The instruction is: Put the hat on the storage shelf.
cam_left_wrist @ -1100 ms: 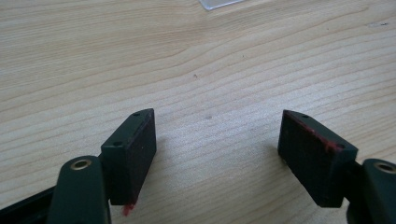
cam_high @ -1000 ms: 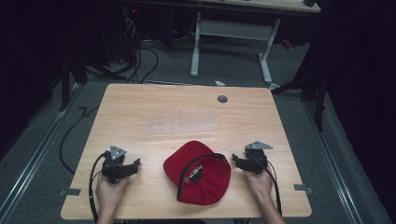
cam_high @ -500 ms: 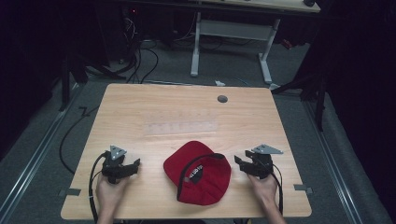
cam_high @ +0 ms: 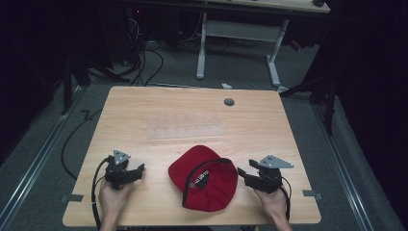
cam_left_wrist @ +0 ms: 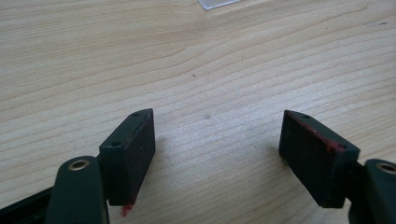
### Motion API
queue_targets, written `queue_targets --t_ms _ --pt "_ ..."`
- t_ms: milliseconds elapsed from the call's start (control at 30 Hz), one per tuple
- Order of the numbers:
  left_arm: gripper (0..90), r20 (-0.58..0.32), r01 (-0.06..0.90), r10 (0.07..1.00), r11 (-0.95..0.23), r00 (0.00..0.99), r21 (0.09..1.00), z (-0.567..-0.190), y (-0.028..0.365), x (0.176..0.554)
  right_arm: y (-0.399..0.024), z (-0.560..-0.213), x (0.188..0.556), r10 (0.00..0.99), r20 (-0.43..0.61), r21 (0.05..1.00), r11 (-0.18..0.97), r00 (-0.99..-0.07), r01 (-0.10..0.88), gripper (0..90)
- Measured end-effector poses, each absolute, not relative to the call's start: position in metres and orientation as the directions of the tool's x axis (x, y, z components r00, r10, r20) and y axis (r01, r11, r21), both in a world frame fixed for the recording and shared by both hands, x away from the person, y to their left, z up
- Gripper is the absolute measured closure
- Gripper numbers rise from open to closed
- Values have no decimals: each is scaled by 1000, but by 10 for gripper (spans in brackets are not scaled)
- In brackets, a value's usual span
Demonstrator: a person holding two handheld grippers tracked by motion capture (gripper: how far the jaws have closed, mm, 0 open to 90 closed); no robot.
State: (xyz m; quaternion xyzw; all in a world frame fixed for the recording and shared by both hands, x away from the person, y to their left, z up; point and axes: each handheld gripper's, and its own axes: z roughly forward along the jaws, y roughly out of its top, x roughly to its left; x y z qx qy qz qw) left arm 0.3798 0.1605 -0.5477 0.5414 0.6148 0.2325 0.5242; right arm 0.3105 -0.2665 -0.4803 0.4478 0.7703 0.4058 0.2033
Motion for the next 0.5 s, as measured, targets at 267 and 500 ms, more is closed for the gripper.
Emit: queue_targets --t_ms 267,500 --pt "273 -392 422 910 305 136 854 -548 161 380 -246 -474 312 820 30 808 317 -571 497 364" --pt "272 -393 422 910 306 135 854 -548 161 380 -234 -479 324 810 42 790 332 -585 515 348"
